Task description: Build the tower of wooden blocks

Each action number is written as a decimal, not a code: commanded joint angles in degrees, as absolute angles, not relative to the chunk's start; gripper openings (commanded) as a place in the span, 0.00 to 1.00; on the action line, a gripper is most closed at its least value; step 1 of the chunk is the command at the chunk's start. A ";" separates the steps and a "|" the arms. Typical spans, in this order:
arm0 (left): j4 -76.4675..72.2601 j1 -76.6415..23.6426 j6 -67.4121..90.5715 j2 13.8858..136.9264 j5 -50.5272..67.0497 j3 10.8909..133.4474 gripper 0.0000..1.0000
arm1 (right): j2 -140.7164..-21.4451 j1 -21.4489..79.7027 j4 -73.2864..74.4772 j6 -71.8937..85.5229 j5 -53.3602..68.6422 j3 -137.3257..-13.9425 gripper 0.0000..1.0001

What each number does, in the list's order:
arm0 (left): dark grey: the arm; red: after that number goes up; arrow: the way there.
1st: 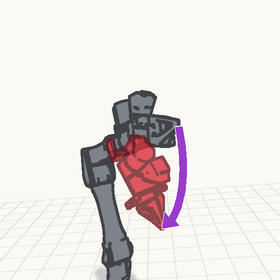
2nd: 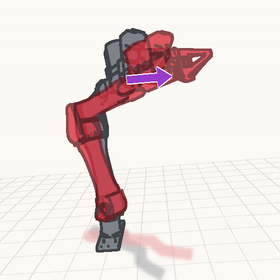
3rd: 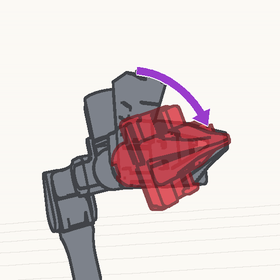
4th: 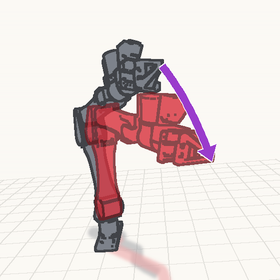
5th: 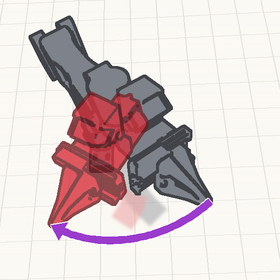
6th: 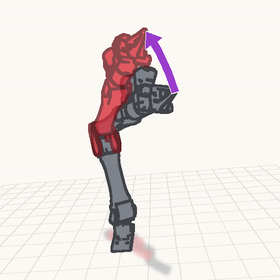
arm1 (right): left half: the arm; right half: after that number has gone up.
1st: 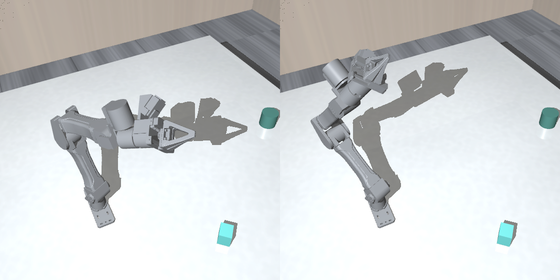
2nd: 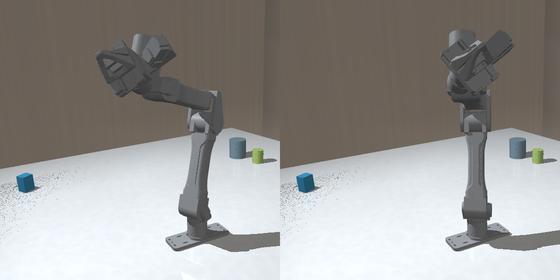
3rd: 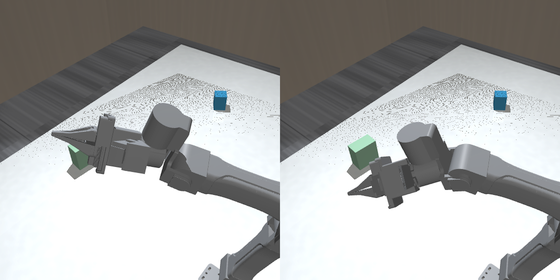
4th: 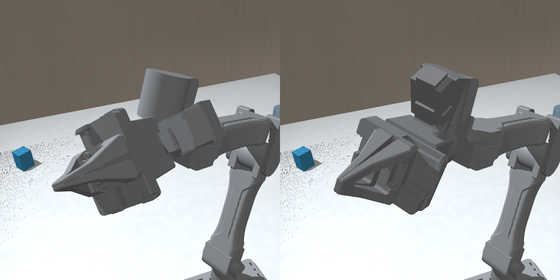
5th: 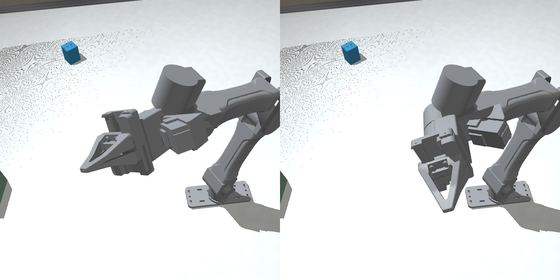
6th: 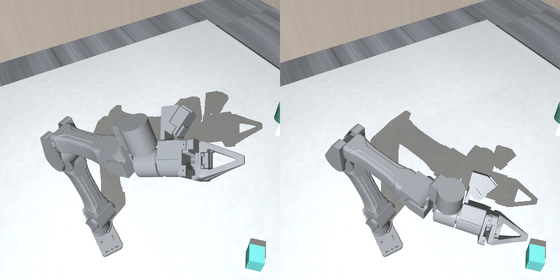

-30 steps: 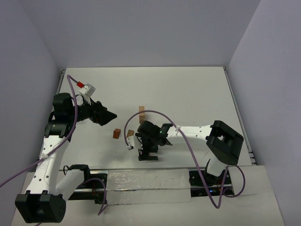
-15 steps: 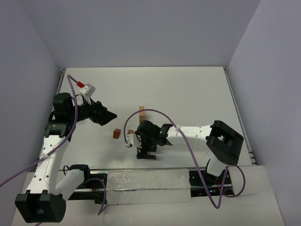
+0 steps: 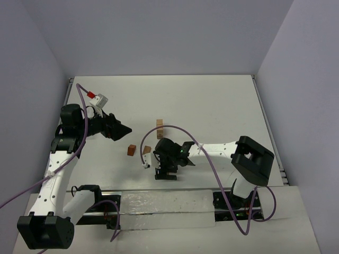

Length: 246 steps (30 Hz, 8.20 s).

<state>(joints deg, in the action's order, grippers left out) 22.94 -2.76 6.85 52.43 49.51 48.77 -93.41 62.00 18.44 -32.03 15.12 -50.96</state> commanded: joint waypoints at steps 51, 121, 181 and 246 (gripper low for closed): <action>31.88 3.77 -1.02 68.02 54.44 66.41 0.99 | -104.09 40.11 48.20 -45.01 20.52 -96.64 0.41; 32.46 5.63 -1.79 72.28 56.78 67.62 0.99 | -120.65 39.14 55.52 -49.10 22.88 -113.38 0.48; 26.27 9.61 3.25 63.85 51.52 62.48 0.99 | -105.55 55.99 49.57 -24.62 12.21 -106.39 1.00; 27.77 12.21 2.64 64.52 53.97 62.05 0.99 | -130.10 58.19 50.46 -19.69 6.15 -108.81 0.65</action>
